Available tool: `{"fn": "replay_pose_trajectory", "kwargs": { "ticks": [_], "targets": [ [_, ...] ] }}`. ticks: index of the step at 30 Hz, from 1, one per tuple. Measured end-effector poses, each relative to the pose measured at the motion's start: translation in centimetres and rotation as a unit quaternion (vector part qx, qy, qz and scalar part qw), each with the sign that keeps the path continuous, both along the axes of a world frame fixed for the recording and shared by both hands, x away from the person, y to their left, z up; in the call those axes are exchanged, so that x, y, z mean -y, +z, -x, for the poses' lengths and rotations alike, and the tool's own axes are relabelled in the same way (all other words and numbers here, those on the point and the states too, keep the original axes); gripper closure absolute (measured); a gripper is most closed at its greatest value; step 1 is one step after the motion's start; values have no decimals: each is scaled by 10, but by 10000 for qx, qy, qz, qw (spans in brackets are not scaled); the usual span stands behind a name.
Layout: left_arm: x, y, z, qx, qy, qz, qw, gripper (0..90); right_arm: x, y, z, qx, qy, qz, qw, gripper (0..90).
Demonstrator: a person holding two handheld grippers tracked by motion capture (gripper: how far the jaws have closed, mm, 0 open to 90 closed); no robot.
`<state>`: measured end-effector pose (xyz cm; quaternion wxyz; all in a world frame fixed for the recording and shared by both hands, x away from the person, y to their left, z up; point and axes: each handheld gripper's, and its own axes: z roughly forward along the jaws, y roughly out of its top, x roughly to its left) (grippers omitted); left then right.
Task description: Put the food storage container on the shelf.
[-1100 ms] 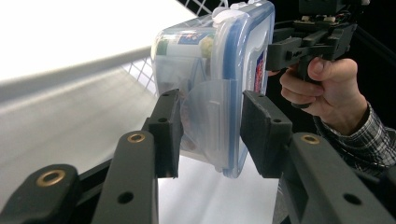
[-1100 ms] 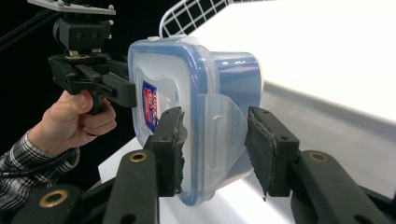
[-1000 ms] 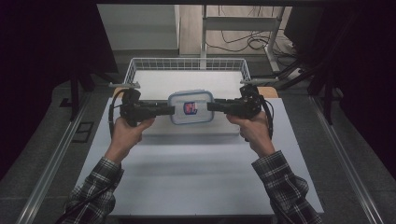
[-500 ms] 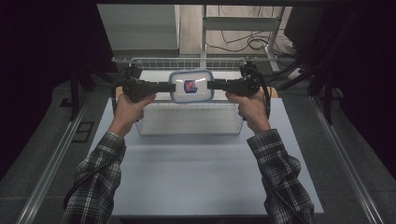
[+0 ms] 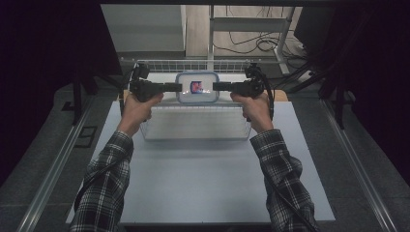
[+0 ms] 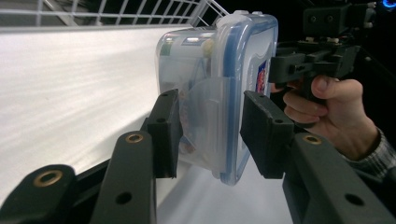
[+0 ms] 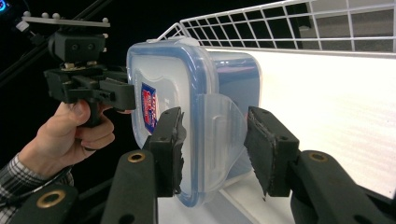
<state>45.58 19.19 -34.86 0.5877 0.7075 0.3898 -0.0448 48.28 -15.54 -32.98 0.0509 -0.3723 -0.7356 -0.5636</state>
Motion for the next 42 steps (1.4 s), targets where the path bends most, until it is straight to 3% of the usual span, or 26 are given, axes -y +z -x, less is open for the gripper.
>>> {"fn": "replay_pose_trajectory", "kwargs": {
  "ticks": [2,6,7,9,11,13,15,18,20,23,24,25,28,31,39,42],
  "targets": [
    [3,2,1,108,106,-167,9997,550,-2,0,-1,5,-73,7,10000,557],
    [5,3,1,147,166,-272,9994,530,-4,0,-2,25,-112,18,9999,552],
    [5,3,1,146,142,-248,9995,537,-4,2,-1,111,-276,163,9994,604],
    [7,2,1,112,71,-327,9994,525,-5,2,-1,187,-296,235,9991,590],
    [9,1,1,138,129,-335,9993,519,-8,3,0,203,-368,459,9981,566],
    [8,1,0,116,148,-294,9994,518,-9,2,0,208,-392,425,9981,577],
    [7,1,0,124,220,-346,9991,508,-9,2,1,251,-417,612,9969,609],
    [9,2,0,173,355,-515,9979,463,-11,2,2,299,-436,702,9961,613],
    [11,4,0,239,612,-694,9954,433,-13,3,4,356,-449,735,9956,627],
    [13,6,0,280,710,-802,9939,394,-16,6,5,429,-464,844,9944,629],
    [14,8,1,353,870,-918,9913,391,-17,7,6,448,-478,887,9939,629],
    [14,8,1,353,870,-918,9913,392,-17,7,6,448,-478,887,9939,629],
    [15,11,4,536,1123,-1077,9864,435,-21,11,9,581,-571,1076,9909,626],
    [17,12,3,508,1026,-1001,9884,481,-24,13,9,651,-626,1151,9892,622],
    [23,17,2,604,1192,-1194,9838,542,-30,16,6,716,-847,1175,9869,618],
    [24,17,4,737,1284,-1319,9801,498,-30,16,5,745,-918,1177,9860,583]
  ]
}}
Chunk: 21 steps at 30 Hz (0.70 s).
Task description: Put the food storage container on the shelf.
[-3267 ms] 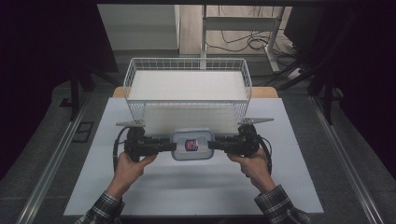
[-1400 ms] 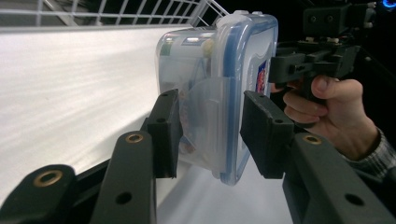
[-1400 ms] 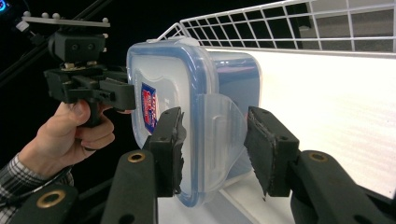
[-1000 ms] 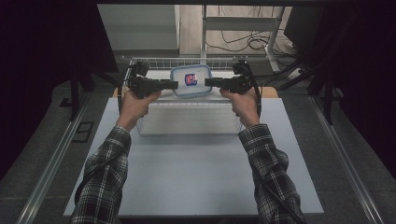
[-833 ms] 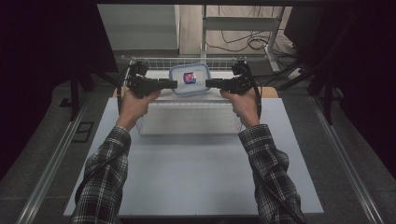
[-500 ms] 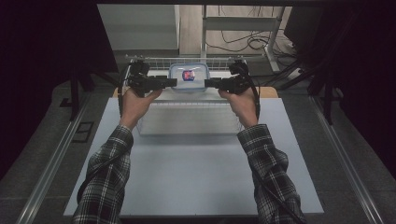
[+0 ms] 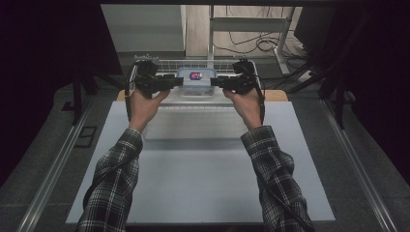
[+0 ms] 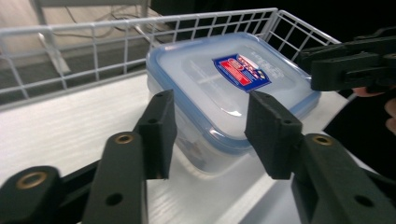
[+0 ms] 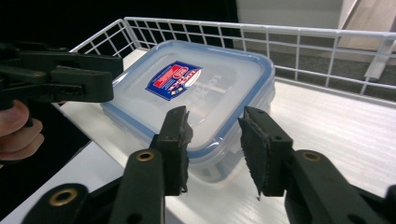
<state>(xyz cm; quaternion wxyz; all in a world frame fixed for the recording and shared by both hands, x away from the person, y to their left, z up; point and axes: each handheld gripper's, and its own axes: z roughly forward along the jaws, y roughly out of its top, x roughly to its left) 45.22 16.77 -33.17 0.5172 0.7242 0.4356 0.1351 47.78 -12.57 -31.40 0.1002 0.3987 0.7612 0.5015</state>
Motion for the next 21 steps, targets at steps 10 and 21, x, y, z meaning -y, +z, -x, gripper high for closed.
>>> {"fn": "replay_pose_trajectory", "kwargs": {
  "ticks": [10,21],
  "targets": [
    [1,-2,7,173,-197,70,9996,222,5,3,5,306,138,-46,9994,283],
    [3,-12,20,234,-353,-205,9989,43,0,-11,15,584,225,310,9976,36]
  ]
}}
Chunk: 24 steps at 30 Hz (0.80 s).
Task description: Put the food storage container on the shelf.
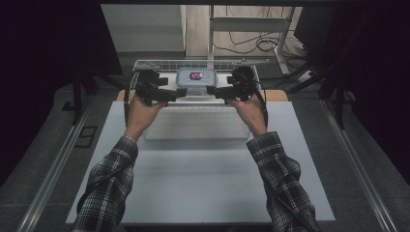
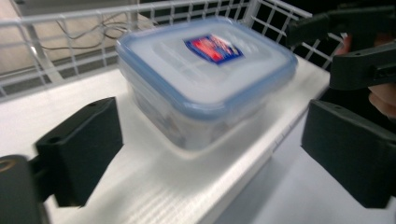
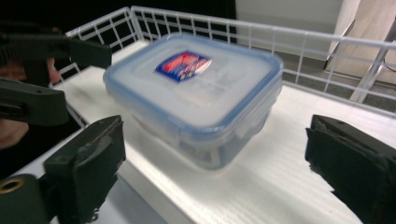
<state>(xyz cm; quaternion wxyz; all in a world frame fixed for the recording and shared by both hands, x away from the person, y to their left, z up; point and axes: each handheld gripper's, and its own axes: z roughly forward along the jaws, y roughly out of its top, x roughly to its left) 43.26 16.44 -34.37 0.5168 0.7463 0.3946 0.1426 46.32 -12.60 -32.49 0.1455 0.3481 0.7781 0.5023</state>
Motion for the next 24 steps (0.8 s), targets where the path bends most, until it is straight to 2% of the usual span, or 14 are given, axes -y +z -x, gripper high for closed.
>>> {"fn": "replay_pose_trajectory", "kwargs": {
  "ticks": [1,3,8,12,17,24],
  "targets": [
    [-1,-3,2,-14,-29,-6,10000,42,-1,-3,3,34,19,100,9999,25],
    [-1,-4,3,6,-38,-19,10000,40,-1,-4,5,54,36,127,9999,20],
    [-2,-8,13,269,-134,-198,9994,32,1,-8,12,98,97,164,9998,11],
    [-2,-10,20,365,-206,-251,9988,21,2,-8,18,137,114,171,9997,10],
    [-1,-12,30,452,-311,-214,9983,9,4,-10,26,161,137,233,9995,9],
    [2,-16,44,525,-374,-347,9973,10,8,-14,35,161,173,291,9993,9]
  ]
}}
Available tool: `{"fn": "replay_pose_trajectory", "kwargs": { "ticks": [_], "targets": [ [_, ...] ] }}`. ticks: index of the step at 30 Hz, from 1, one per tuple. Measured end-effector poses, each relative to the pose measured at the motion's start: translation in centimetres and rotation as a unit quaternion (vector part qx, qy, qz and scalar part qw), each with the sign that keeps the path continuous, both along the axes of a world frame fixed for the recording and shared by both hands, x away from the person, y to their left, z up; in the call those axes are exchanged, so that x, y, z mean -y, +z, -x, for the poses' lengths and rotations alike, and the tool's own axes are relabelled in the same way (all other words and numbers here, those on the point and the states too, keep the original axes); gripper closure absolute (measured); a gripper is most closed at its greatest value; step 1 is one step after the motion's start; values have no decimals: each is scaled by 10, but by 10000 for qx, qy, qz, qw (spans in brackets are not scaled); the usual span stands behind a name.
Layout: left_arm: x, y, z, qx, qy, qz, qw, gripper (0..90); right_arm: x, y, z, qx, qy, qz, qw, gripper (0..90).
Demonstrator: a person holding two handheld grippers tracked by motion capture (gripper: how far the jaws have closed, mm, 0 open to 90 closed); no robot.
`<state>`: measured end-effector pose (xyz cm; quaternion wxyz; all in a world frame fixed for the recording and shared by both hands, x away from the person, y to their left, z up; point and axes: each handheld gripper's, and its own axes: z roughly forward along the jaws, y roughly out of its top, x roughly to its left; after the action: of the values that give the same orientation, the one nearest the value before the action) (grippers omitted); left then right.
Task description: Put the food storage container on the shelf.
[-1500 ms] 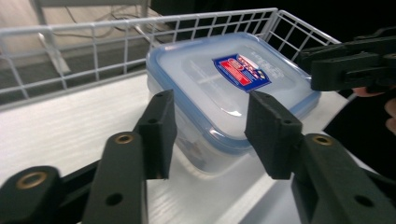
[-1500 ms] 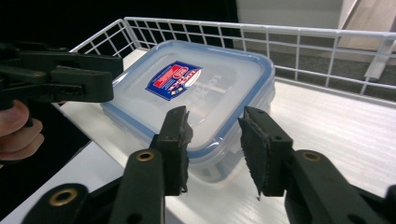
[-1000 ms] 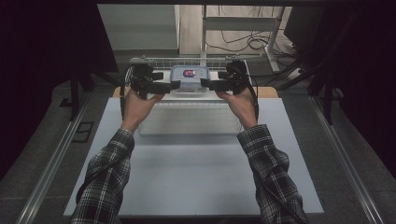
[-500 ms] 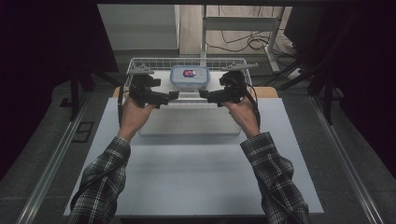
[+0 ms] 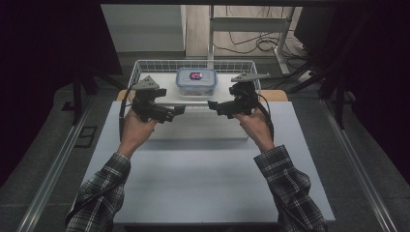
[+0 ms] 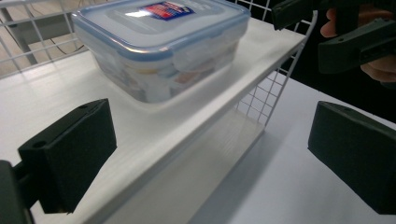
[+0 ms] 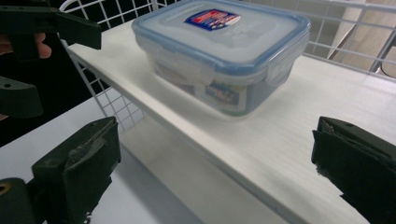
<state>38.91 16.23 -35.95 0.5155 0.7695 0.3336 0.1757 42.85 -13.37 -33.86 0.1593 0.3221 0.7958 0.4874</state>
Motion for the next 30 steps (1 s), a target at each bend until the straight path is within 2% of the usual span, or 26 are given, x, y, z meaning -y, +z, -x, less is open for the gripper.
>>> {"fn": "replay_pose_trajectory", "kwargs": {
  "ticks": [4,13,20,24,30],
  "targets": [
    [2,-6,9,16,-19,-127,9999,10,2,-3,9,64,72,90,9999,3],
    [2,-16,24,-1,10,-179,9998,3,3,-8,26,191,139,195,9995,0],
    [8,-30,43,34,-56,-366,9993,0,1,-20,41,264,214,259,9991,0],
    [8,-39,50,-32,-22,-256,9997,0,1,-28,48,249,314,212,9990,0],
    [7,-52,58,-93,12,-243,9997,0,1,-37,55,240,376,172,9989,0]
  ]
}}
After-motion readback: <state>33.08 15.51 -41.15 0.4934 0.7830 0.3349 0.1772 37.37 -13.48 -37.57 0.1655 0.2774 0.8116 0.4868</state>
